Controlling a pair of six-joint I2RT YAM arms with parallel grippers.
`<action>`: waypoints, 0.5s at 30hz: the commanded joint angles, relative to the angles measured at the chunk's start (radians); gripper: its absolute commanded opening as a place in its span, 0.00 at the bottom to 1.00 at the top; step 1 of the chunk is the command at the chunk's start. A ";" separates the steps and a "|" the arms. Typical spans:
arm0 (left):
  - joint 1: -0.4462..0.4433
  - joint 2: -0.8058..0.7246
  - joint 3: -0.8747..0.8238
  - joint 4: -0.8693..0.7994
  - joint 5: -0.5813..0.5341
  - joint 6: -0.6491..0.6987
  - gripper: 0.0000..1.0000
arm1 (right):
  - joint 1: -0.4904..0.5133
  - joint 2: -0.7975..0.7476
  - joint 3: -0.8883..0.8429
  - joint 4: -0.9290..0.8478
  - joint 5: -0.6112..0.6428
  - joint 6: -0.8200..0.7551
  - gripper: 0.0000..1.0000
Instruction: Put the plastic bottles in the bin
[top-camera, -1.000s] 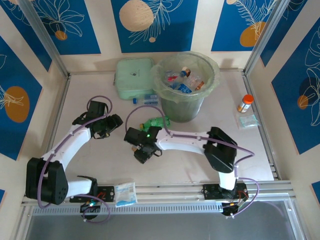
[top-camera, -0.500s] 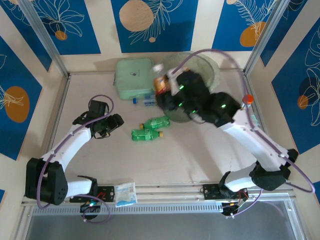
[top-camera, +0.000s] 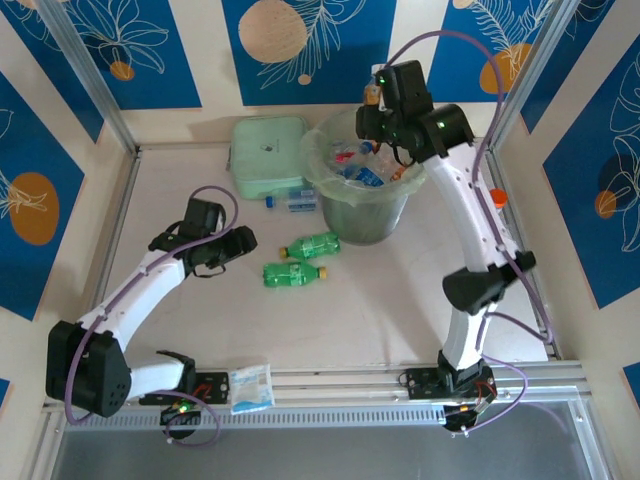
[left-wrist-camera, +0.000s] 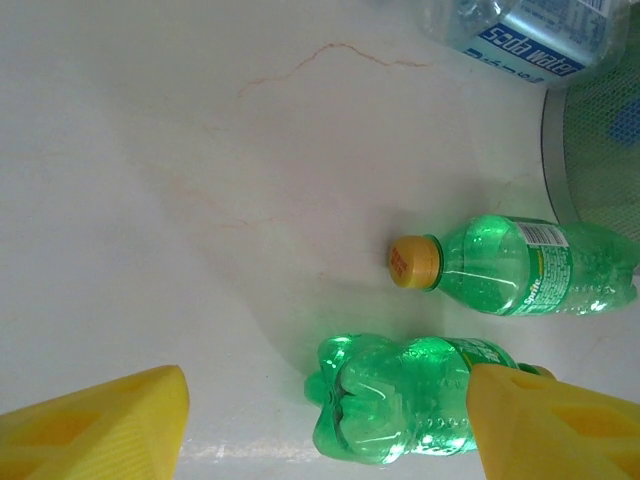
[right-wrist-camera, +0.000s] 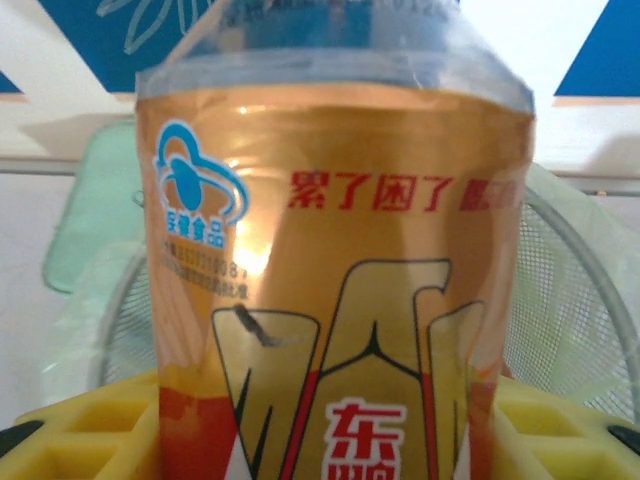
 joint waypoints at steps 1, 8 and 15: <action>-0.011 -0.008 0.026 -0.009 -0.024 0.024 0.74 | 0.005 0.045 0.109 -0.095 -0.013 0.027 0.53; -0.014 -0.008 0.023 -0.022 -0.051 0.035 0.74 | 0.005 0.117 0.122 -0.087 -0.130 0.165 0.58; -0.017 0.009 0.029 -0.022 -0.050 0.040 0.74 | 0.006 0.145 0.110 -0.069 -0.246 0.250 0.76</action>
